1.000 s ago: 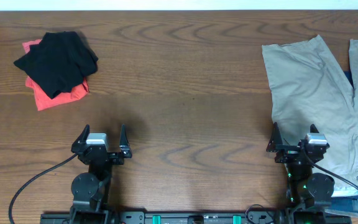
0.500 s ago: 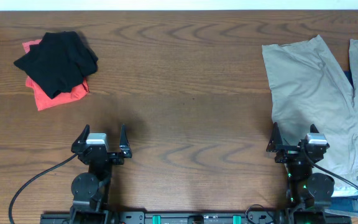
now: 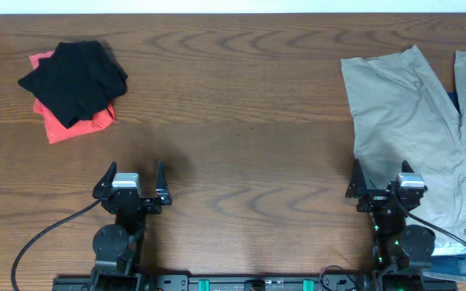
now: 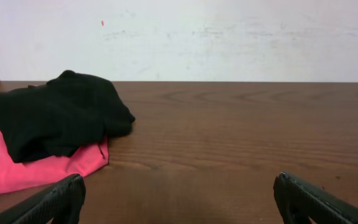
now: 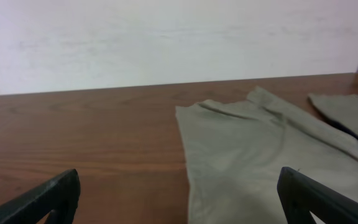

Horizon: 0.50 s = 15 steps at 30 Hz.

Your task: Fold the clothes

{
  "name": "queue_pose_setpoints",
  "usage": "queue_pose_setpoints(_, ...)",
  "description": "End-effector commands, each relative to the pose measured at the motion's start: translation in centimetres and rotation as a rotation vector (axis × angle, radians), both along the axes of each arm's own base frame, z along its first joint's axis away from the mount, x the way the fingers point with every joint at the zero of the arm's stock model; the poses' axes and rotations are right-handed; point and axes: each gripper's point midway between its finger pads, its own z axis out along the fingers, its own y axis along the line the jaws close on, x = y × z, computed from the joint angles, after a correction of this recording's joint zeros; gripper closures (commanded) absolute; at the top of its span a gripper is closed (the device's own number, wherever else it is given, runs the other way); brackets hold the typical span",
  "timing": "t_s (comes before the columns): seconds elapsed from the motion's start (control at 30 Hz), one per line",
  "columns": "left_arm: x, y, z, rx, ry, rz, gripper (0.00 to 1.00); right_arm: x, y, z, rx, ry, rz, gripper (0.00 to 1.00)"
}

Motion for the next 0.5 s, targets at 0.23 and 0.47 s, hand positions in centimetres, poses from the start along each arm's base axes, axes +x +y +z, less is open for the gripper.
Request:
queue_pose_setpoints(0.23, -0.8, -0.7, -0.8, -0.197, 0.099, -0.016, 0.02, -0.5, 0.9, -0.5, 0.092, 0.11, 0.036, 0.01)
queue_pose_setpoints(0.47, -2.8, -0.9, 1.2, -0.249, 0.285, -0.006, 0.02, -1.1, 0.5, 0.8, 0.122, 0.362, -0.006, 0.01)
